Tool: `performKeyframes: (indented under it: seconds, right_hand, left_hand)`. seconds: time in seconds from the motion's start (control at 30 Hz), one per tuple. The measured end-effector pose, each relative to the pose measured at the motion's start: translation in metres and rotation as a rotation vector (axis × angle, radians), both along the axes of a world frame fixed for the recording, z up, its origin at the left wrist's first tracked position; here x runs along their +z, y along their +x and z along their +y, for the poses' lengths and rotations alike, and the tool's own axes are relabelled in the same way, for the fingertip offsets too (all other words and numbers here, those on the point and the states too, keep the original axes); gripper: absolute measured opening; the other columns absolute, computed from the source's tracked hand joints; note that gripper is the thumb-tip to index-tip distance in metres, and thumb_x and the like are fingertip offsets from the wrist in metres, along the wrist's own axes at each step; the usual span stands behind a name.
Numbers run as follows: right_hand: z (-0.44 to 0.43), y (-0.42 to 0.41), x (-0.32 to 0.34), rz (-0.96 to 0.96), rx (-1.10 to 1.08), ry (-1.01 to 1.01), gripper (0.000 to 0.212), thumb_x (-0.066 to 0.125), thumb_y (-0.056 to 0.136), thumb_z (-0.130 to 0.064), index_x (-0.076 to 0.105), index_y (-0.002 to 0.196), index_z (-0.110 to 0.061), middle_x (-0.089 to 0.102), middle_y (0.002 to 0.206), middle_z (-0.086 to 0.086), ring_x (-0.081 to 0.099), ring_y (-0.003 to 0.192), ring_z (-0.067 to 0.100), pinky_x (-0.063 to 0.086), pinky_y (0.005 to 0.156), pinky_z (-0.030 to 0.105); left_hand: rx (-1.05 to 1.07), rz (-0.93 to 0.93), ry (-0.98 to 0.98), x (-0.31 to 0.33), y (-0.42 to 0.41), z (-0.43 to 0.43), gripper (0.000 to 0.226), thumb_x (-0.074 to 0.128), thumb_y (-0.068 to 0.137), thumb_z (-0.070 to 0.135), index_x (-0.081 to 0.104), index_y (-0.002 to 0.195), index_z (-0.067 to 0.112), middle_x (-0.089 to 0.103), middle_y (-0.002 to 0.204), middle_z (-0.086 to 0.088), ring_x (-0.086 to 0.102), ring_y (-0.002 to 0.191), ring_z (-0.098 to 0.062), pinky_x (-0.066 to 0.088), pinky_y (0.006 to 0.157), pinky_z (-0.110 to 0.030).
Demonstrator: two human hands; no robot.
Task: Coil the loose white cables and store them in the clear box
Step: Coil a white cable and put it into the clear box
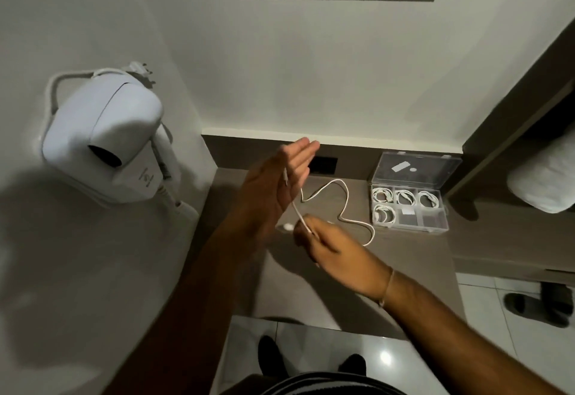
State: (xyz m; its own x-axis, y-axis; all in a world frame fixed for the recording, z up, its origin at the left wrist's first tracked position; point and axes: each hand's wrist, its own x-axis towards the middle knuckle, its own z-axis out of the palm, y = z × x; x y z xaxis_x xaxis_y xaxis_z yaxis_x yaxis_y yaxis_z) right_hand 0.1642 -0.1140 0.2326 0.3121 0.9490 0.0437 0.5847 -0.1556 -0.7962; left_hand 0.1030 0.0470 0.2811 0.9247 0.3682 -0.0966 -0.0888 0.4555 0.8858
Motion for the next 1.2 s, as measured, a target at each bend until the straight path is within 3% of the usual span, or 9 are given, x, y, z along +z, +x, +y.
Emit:
performKeyframes:
  seconds: [0.17,0.27,0.4,0.6,0.73,0.83,1.0,1.1,1.2]
  right_hand:
    - [-0.025,0.031,0.065,-0.264,0.082,-0.244,0.026,0.047,0.105,-0.046,0.066,0.100,-0.029,0.064,0.074,-0.008,0.060,0.066,0.005,0.054,0.069,0.041]
    - [-0.029,0.048,0.112,-0.401,0.049,-0.191,0.025,0.052,0.099,-0.051,0.071,0.096,-0.035,0.062,0.063,-0.014,0.057,0.056,0.002,0.050,0.056,0.033]
    - [-0.023,0.072,0.140,-0.166,-0.019,0.006,0.023,0.072,0.088,-0.049,0.082,0.094,-0.029,0.077,0.078,-0.015,0.072,0.069,0.003,0.055,0.061,0.020]
    - [-0.001,0.058,0.082,0.264,-0.110,0.204,0.040,0.058,0.104,-0.013,0.062,0.071,0.008,0.058,0.061,0.032,0.053,0.063,0.023,0.044,0.058,0.043]
    - [0.004,0.010,0.031,0.304,-0.076,0.029,0.048,0.042,0.109,0.001,0.054,0.068,-0.022,0.053,0.055,-0.007,0.050,0.055,0.001,0.040,0.058,0.018]
    - [-0.003,-0.010,0.014,0.283,-0.013,-0.068,0.039,0.049,0.110,-0.020,0.063,0.075,-0.010,0.052,0.057,-0.003,0.046,0.051,0.008,0.043,0.055,0.028]
    - [-0.018,0.019,0.055,-0.053,0.026,-0.032,0.024,0.052,0.106,-0.037,0.068,0.090,-0.031,0.064,0.070,-0.001,0.058,0.061,0.016,0.050,0.063,0.041]
    - [-0.022,0.047,0.096,-0.231,0.007,-0.034,0.026,0.055,0.099,-0.051,0.073,0.085,-0.039,0.066,0.066,-0.022,0.058,0.054,0.006,0.041,0.052,0.021]
    - [-0.023,0.061,0.116,-0.135,0.003,0.003,0.028,0.070,0.090,-0.054,0.083,0.086,-0.029,0.074,0.069,-0.015,0.059,0.052,0.006,0.045,0.050,0.021]
  left_hand:
    - [0.046,0.144,0.511,-0.013,-0.006,-0.013,0.043,0.025,0.114,0.018,0.046,0.149,0.007,0.051,0.154,-0.009,0.048,0.142,-0.010,0.034,0.121,-0.029]
    - [-0.141,0.145,0.584,-0.008,-0.008,-0.022,0.046,0.026,0.113,0.018,0.069,0.124,0.030,0.074,0.119,0.002,0.069,0.101,0.007,0.050,0.094,-0.015]
    - [-0.432,-0.030,0.300,0.000,-0.015,-0.036,0.054,0.027,0.112,0.041,0.070,0.116,0.009,0.069,0.066,-0.002,0.060,0.051,-0.016,0.052,0.097,-0.061]
    - [-0.463,-0.266,-0.112,0.024,-0.023,-0.040,0.043,0.035,0.111,0.036,0.064,0.108,0.004,0.061,0.062,0.000,0.064,0.060,-0.017,0.048,0.082,-0.042]
    - [-0.291,-0.403,-0.254,0.035,-0.014,-0.034,0.041,0.034,0.110,0.029,0.067,0.116,0.005,0.077,0.112,-0.018,0.072,0.112,-0.032,0.059,0.093,-0.034]
    - [-0.041,-0.280,0.089,0.027,-0.007,-0.016,0.040,0.028,0.113,0.023,0.064,0.114,0.007,0.071,0.127,-0.021,0.064,0.128,-0.032,0.048,0.109,-0.034]
    - [0.027,0.173,0.846,-0.004,-0.008,-0.012,0.034,0.032,0.111,0.013,0.064,0.103,0.005,0.078,0.092,-0.005,0.077,0.087,-0.018,0.058,0.079,-0.031]
    - [-0.151,0.194,0.672,-0.014,-0.013,-0.030,0.038,0.035,0.109,0.029,0.061,0.082,0.022,0.062,0.053,0.002,0.059,0.044,-0.010,0.052,0.056,-0.023]
    - [-0.257,0.113,0.385,-0.008,-0.019,-0.035,0.050,0.032,0.110,0.040,0.072,0.087,0.022,0.050,0.053,0.004,0.055,0.050,-0.009,0.053,0.066,-0.028]
